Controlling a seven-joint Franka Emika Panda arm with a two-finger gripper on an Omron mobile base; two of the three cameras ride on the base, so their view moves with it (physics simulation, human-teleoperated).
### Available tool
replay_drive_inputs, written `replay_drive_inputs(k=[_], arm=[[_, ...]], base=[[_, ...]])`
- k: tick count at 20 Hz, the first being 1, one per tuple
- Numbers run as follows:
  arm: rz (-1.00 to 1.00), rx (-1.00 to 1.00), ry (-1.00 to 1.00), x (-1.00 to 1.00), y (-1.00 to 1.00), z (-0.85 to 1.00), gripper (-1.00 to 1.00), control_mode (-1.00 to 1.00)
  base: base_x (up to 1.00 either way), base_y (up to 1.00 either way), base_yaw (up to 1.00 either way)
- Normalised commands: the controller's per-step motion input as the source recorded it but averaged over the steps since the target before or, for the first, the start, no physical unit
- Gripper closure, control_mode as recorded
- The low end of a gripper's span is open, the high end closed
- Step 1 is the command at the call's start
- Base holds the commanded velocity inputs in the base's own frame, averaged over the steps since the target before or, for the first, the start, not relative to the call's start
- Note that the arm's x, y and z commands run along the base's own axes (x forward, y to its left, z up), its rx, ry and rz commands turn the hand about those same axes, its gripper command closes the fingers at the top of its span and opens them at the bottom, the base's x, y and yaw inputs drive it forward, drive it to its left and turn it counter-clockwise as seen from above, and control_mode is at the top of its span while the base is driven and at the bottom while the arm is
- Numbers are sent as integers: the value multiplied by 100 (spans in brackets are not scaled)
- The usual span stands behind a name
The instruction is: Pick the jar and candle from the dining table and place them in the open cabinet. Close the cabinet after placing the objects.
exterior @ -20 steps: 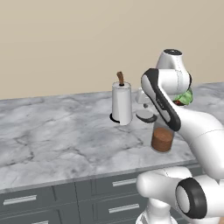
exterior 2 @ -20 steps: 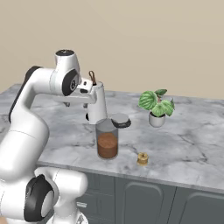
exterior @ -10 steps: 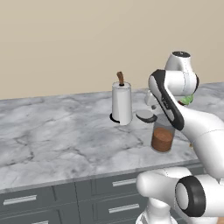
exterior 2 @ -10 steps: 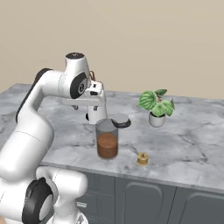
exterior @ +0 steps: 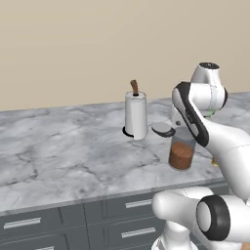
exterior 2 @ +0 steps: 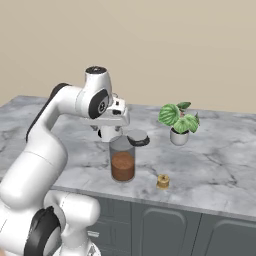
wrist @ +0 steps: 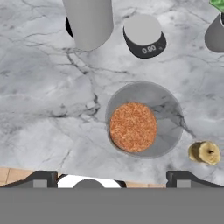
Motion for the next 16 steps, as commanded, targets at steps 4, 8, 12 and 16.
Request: replay_drive_inputs(k=[4,8,12,16], arm=[[1,0,0,0,-24,-30,-100,-100],[4,0,0,0,-8,-37,-100,-100],[7,0,0,0,0,-38,-100,-100],[7,0,0,1,0,-31,-100,-100]], base=[[0,0,0],[0,0,0],[0,0,0],[0,0,0]])
